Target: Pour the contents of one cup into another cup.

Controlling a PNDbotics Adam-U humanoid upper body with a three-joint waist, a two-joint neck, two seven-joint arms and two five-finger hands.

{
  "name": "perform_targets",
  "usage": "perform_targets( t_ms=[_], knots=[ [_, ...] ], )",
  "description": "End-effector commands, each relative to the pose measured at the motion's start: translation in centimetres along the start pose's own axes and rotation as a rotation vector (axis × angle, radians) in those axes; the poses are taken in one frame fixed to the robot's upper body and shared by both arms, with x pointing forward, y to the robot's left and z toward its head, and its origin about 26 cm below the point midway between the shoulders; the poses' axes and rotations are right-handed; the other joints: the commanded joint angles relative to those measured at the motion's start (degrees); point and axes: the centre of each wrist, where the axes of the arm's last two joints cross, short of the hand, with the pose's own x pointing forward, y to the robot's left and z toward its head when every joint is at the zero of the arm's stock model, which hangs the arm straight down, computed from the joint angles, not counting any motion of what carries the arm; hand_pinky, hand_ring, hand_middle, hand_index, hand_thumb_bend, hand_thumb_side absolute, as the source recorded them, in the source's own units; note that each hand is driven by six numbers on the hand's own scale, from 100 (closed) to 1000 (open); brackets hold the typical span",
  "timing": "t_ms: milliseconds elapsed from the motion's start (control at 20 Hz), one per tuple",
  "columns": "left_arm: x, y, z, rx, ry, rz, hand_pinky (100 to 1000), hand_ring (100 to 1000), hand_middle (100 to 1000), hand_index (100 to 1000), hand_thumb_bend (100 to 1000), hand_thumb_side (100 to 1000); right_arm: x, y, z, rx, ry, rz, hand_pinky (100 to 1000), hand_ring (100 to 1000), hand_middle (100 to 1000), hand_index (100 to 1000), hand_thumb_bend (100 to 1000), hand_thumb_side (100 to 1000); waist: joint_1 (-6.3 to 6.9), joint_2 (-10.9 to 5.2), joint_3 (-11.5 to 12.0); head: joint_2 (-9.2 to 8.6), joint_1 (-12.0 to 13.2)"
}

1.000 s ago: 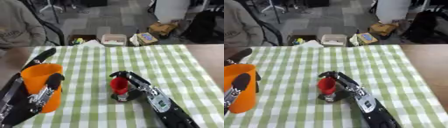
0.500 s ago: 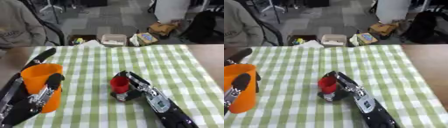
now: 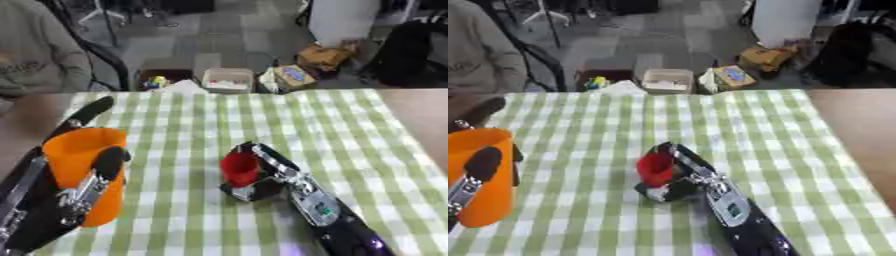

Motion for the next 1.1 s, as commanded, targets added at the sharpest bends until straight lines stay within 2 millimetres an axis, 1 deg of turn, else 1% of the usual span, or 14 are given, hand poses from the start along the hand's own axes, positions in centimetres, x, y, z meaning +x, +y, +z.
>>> perform_targets(
  t_ms=[50,300,500,700,850,900,1000,1100],
  knots=[
    [0.8,0.3,-0.1,-0.010,-0.036,-0.007,241,262,329,964,100,478,1.0,-2.8,-0.2,-0.045,-0.035,0.052,268,219,112,502,100,100,-0.16,-1.25,-0.18,-0.12,-0.27],
    [0.7,0.4,0.0,-0.037,-0.042,0.003,242,262,328,959,100,477,1.8,-6.3,0.4,-0.088,-0.056,0.130,272,221,114,505,100,100,-0.64,-1.51,-0.49,-0.31,-0.35],
    [0.6,0.3,0.2,-0.074,-0.045,0.008,244,263,329,957,100,474,2.2,-9.9,1.4,-0.121,-0.047,0.227,276,222,115,505,100,100,-1.02,-1.66,-0.55,-0.42,-0.22],
    [0.3,0.1,0.5,-0.106,-0.033,0.006,245,263,329,949,100,467,3.0,-13.5,2.1,-0.172,-0.059,0.323,285,228,121,505,100,100,-1.52,-1.78,-0.78,-0.57,-0.06],
    [0.0,-0.1,0.9,-0.137,-0.014,-0.003,245,262,329,941,100,459,4.8,-16.1,1.8,-0.196,-0.117,0.405,298,236,128,506,100,100,-2.11,-1.81,-1.18,-0.69,0.15],
    [-0.2,-0.2,1.0,-0.146,-0.007,-0.008,245,262,328,938,100,457,5.4,-16.6,1.6,-0.197,-0.139,0.428,300,237,129,506,100,100,-2.30,-1.81,-1.32,-0.70,0.21],
    [-0.3,-0.3,1.2,-0.162,0.004,-0.017,244,262,328,931,100,451,6.2,-17.3,1.2,-0.197,-0.176,0.460,311,243,135,506,100,100,-2.60,-1.83,-1.59,-0.76,0.32],
    [-0.5,-0.4,1.4,-0.186,0.017,-0.029,245,262,328,926,100,447,7.6,-17.8,0.3,-0.182,-0.231,0.499,316,246,138,506,100,100,-3.09,-1.95,-2.01,-0.83,0.65]
  ],
)
